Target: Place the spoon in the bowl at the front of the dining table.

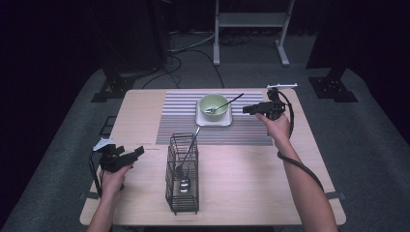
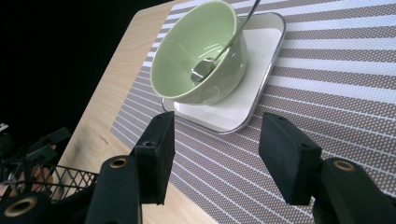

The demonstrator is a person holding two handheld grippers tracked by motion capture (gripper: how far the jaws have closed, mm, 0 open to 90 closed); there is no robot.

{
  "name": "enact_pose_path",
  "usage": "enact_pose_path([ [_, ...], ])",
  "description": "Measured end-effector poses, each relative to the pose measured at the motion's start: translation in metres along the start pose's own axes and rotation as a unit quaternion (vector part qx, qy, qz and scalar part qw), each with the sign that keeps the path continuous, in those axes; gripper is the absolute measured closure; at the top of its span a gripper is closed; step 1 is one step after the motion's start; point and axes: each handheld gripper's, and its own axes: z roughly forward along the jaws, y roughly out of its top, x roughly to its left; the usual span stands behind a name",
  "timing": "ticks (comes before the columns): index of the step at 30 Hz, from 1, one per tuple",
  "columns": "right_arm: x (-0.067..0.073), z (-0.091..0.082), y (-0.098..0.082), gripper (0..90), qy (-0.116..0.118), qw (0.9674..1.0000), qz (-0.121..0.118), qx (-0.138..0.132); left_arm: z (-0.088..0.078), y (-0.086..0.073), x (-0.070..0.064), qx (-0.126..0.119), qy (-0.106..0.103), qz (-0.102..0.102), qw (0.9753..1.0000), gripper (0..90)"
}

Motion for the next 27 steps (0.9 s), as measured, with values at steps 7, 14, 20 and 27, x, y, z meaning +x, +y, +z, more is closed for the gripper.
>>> enact_pose_path([
  [7,0.005,-0.001,-0.004,43.3,-0.001,0.9998,-0.013,0.013,0.0,0.0,0.0,-0.001,0.0,0.0,1.0,0.0],
  [14,0.009,-0.002,-0.009,42.5,0.001,0.9994,-0.027,0.024,0.0,0.0,0.0,0.0,0.001,0.0,1.0,0.0],
  [20,0.01,-0.003,-0.016,41.8,0.009,0.9991,-0.029,0.029,0.0,0.0,0.0,0.0,0.0,0.0,1.0,0.0],
  [27,0.009,-0.005,-0.025,40.9,0.015,0.9987,-0.032,0.037,0.0,0.0,0.0,0.0,0.001,-0.001,1.0,0.0],
])
